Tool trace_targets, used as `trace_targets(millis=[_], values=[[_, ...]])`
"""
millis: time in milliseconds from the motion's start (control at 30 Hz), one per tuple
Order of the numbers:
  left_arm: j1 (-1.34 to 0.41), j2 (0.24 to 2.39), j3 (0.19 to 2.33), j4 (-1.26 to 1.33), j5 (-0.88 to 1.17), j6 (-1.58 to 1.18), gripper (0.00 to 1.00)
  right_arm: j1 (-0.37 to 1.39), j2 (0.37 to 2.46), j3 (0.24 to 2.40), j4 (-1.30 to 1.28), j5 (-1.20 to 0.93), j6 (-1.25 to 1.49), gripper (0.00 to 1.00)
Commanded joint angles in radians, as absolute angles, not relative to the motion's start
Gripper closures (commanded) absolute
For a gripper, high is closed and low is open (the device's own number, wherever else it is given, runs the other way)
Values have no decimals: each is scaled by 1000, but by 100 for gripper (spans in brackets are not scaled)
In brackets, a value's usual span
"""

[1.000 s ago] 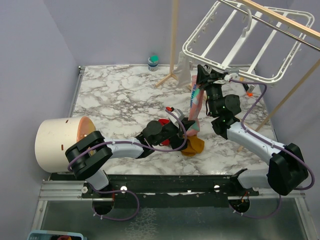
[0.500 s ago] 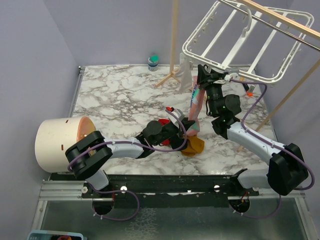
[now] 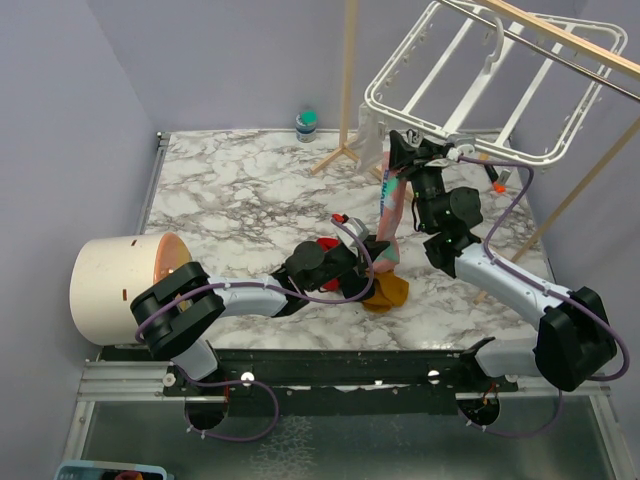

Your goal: Remove the socks clipped to the hanger

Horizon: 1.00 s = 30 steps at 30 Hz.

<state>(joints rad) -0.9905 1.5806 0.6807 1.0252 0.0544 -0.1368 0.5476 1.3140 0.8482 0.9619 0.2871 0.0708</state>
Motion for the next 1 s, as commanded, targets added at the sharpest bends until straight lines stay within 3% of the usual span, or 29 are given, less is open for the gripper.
trace_targets(millis=[0,100,167,300,533,700,800,867,967], values=[[-1000,1587,683,995,38,-135,100,547,1282,888,863,227,81,49],[-1000,1589,683,993,33,-134,100,546,1254,887,825,202,83,30],[-1000,1590,684,994,34,-134,100,547,1235,888,796,174,81,11],[-1000,1596,689,994,36,-136,100,547,1195,871,748,146,81,1],[-1000,1594,684,993,34,-135,100,547,1092,797,729,259,89,1],[-1000,1595,684,992,35,-139,100,546,1029,767,723,319,99,22],[-1001,1595,684,992,35,-139,100,547,1009,760,723,335,102,44],[-1000,1592,684,992,38,-140,100,546,1005,755,728,336,104,42],[-1000,1589,683,992,35,-139,100,547,1014,760,729,309,107,28]])
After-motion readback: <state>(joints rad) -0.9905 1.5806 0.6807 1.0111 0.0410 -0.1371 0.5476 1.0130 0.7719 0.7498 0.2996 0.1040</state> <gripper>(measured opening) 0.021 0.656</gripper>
